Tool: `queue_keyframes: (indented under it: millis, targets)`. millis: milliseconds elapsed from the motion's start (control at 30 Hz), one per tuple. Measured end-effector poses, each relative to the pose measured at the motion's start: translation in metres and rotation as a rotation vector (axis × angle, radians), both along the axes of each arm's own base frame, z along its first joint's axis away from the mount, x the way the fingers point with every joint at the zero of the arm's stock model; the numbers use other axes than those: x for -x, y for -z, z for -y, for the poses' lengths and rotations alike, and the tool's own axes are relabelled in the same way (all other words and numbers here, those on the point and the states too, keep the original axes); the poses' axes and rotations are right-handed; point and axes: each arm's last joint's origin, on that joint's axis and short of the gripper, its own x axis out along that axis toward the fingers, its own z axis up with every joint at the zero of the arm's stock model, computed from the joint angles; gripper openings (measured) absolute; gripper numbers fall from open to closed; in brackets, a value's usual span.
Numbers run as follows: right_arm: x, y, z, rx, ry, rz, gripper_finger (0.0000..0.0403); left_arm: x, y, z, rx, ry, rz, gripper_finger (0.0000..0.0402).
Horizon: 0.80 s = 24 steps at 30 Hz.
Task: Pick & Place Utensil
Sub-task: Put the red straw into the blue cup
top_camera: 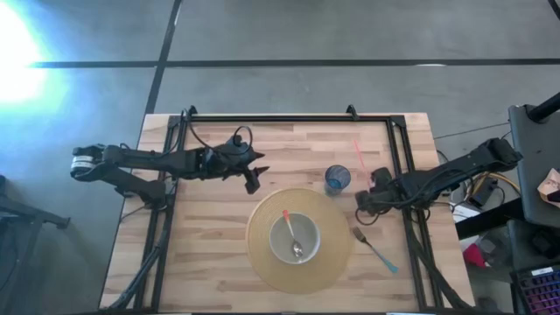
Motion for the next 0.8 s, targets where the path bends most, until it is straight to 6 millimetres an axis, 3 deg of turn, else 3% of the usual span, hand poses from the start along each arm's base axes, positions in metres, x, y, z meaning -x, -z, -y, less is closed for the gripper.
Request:
queue_keyframes:
  millis: [267, 600, 800]
  targets:
    - [0.007, -0.013, 0.005, 0.086, -0.021, 0.111, 0.0008, -0.005, -0.011, -0.003, -0.027, 0.006, 0.122, 0.0208]
    - [-0.003, -0.066, 0.007, 0.312, -0.185, 0.253, 0.0008, -0.015, -0.023, -0.016, -0.005, 0.135, 0.310, 0.0208]
    - [-0.008, -0.087, 0.008, 0.449, -0.274, 0.276, 0.0008, -0.026, -0.024, -0.022, -0.025, 0.192, 0.416, 0.0208]
